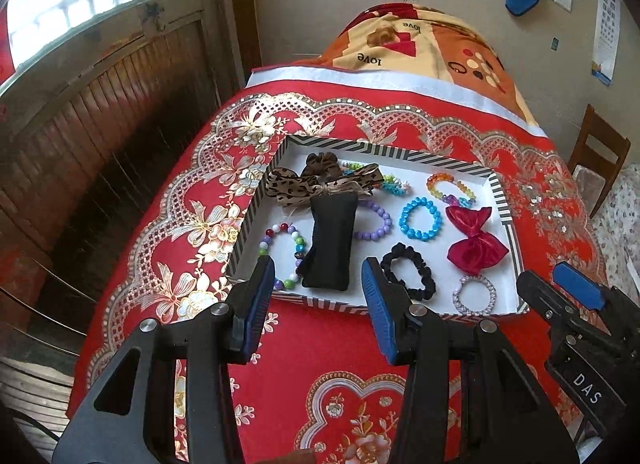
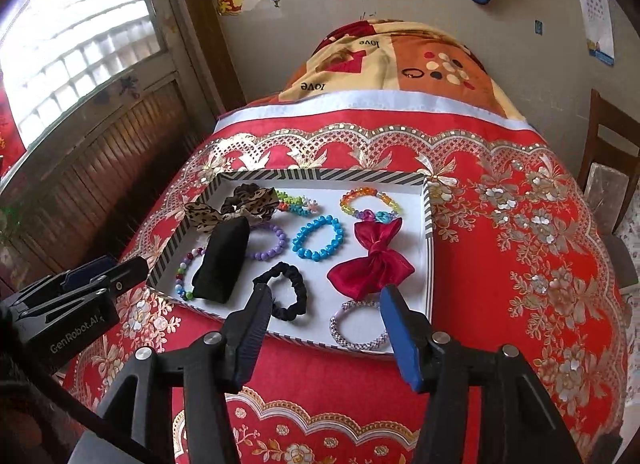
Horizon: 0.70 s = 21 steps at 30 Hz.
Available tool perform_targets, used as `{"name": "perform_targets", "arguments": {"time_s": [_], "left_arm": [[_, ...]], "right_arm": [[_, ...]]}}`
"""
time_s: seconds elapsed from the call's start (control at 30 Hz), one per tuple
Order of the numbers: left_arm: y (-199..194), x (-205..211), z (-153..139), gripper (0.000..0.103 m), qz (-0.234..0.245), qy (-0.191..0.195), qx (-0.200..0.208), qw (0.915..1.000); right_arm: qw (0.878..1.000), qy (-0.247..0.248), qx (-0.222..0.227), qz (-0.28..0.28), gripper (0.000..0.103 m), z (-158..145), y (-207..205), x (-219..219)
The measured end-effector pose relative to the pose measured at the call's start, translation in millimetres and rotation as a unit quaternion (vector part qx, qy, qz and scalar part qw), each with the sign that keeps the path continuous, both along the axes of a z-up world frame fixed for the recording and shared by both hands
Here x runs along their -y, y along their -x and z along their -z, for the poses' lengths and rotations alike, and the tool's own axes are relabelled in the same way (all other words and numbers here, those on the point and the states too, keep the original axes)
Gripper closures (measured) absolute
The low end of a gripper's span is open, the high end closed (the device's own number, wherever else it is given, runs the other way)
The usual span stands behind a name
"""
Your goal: Organize jewelry
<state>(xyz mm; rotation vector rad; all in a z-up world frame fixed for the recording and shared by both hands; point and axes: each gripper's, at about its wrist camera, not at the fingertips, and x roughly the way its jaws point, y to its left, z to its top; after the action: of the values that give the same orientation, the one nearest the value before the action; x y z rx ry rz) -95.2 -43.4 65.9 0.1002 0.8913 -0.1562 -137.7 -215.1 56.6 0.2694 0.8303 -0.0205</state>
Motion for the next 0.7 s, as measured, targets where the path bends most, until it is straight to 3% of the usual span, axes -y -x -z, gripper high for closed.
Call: {"name": "perform_targets", "arguments": {"time_s": [0.7], "left_arm": [[11,5,-6,0.058,0.008,-0.002,0.007,0.9999]], "right_arm": [[1.0,0.002,0.0,-0.006,0.046,-4,14,2]]}}
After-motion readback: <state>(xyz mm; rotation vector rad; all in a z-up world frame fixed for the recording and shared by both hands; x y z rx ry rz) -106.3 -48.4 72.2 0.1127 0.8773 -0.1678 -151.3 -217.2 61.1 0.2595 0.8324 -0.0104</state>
